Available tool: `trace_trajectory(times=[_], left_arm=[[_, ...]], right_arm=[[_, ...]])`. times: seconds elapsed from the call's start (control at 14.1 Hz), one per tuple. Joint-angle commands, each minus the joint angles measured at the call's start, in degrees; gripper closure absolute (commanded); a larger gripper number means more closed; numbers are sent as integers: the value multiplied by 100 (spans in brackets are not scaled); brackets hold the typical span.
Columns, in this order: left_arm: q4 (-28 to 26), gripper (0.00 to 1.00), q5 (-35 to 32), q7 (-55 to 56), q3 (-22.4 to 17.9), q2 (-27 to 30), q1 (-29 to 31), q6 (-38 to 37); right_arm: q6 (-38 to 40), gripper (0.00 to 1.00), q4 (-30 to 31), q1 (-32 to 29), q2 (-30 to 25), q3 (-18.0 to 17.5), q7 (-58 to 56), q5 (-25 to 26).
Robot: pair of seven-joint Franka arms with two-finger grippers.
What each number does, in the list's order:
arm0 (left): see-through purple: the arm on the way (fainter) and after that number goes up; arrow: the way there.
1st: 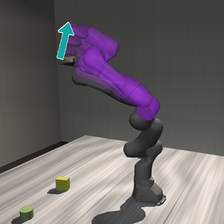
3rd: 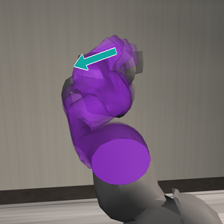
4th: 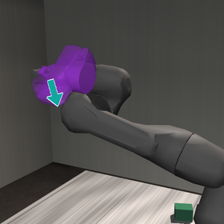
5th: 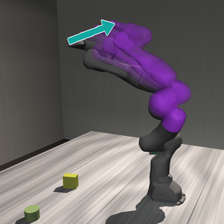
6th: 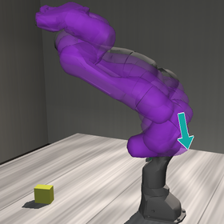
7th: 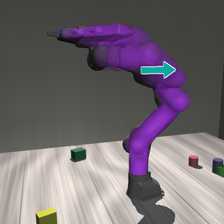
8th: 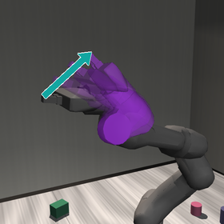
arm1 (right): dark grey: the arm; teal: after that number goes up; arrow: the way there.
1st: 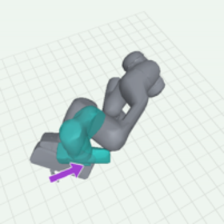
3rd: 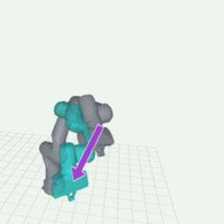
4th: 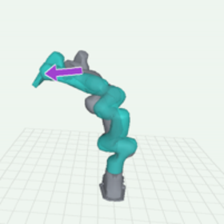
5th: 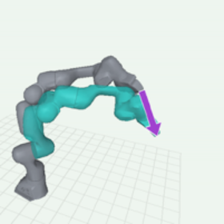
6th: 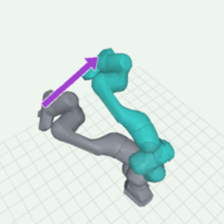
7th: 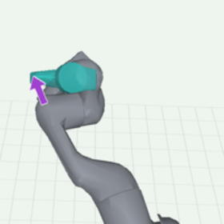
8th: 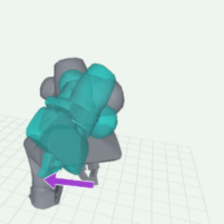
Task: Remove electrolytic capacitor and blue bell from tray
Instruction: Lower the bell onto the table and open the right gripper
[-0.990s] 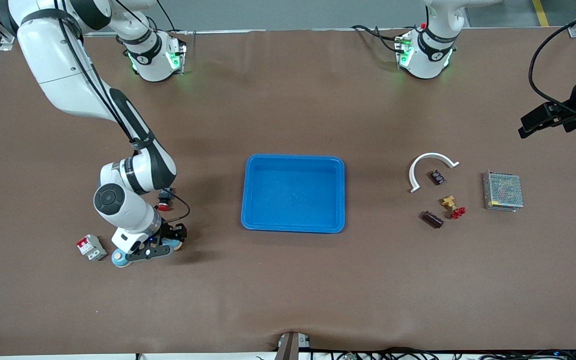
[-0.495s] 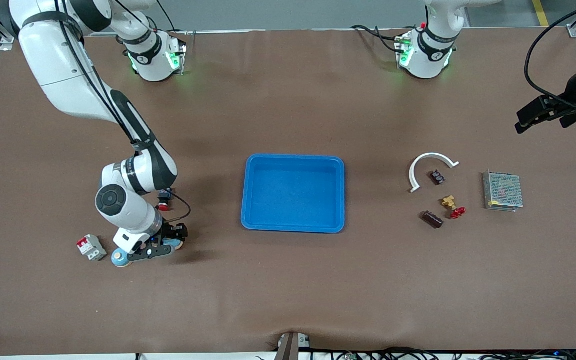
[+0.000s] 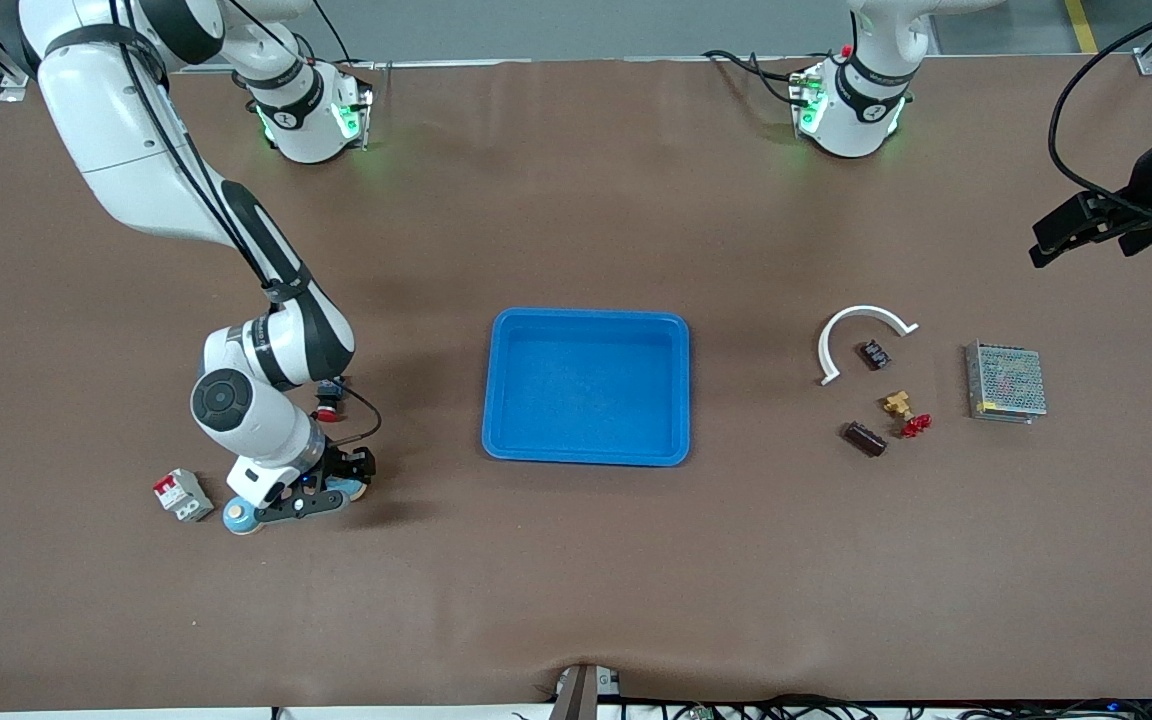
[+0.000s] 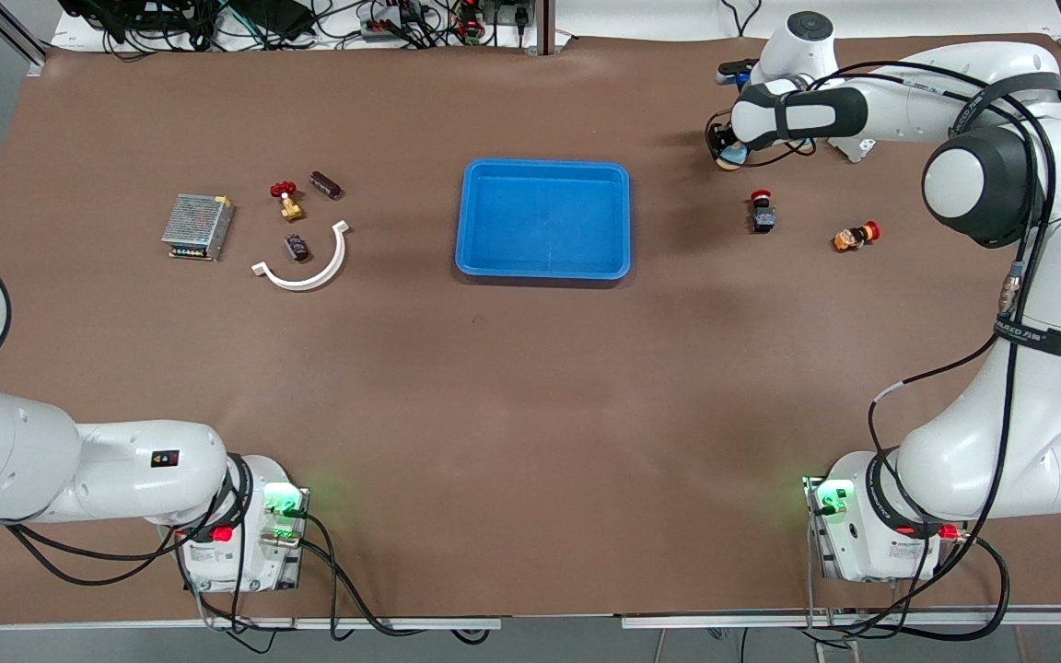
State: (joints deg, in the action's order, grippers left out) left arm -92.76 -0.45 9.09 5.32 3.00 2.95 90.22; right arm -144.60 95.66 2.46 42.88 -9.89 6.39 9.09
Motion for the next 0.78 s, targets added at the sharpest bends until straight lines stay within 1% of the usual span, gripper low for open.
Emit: trace_trajectory(times=[0.0, 0.28, 0.42, 0.57, 0.71], left_arm=[[-120, 0, 62, -92, 4, 131, 21, 49], [-111, 0, 62, -4, 127, 131, 12, 40], [-111, 0, 62, -21, 127, 131, 39, 40], [-111, 0, 62, -39, 127, 131, 48, 40], [-111, 0, 62, -48, 127, 131, 48, 40]], right_arm=[[-78, 0, 6, -150, 18, -93, -15, 119], [-60, 0, -91, -159, -8, -93, -6, 119], [202, 0, -231, -141, -52, -101, 20, 110], [938, 0, -494, -123, -157, -119, 38, 93], [1624, 0, -566, -132, -507, -145, 20, 75]])
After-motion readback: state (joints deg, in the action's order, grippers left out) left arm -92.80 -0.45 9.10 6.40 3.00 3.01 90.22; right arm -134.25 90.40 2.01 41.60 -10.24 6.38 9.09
